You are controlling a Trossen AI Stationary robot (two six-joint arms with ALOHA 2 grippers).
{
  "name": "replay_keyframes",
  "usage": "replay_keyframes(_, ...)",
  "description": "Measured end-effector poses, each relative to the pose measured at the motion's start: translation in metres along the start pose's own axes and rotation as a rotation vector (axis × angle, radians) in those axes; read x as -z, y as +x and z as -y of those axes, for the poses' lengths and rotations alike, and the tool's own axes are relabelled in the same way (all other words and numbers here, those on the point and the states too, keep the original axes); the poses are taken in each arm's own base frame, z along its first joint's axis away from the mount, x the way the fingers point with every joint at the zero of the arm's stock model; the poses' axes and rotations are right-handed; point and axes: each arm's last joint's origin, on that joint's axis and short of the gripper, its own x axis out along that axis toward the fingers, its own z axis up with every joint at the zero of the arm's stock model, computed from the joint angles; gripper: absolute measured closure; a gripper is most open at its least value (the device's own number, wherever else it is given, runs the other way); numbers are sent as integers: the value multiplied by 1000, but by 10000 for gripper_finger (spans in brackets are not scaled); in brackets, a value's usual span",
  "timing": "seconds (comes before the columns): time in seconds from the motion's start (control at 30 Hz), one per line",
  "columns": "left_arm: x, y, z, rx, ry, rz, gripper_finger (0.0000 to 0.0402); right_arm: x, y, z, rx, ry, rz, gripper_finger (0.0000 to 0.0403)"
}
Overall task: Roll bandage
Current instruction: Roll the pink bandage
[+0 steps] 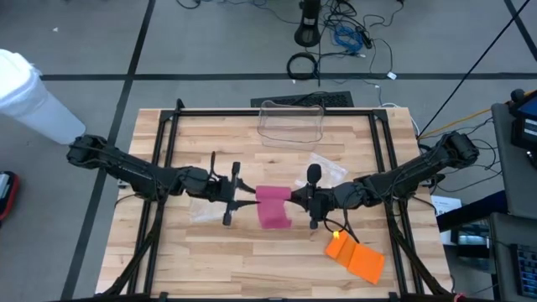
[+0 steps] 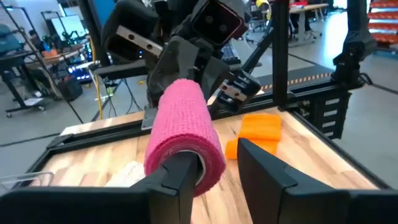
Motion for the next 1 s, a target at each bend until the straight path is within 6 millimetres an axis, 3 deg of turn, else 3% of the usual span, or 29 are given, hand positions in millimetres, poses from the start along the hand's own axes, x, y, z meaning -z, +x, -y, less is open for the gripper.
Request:
replay_keyframes(0.27,2,0,0,-1,145,-17,389,0,0,-1,-10,94,2,382)
replay_keyframes(0.53,3,0,0,-5,198,-31,380,1,0,-1,-17,267,1,340)
replay_keyframes(0.7,4,-1,3,-14,252,-47,383,3,2,2,-17,547,-2,311)
replay_keyframes(0.9,15,7,11,5,384,-89,384,9,6,8,-200,729,16,273)
replay_keyframes(1.0,18,11,15,10,446,-91,384,11,7,11,-207,790,11,265)
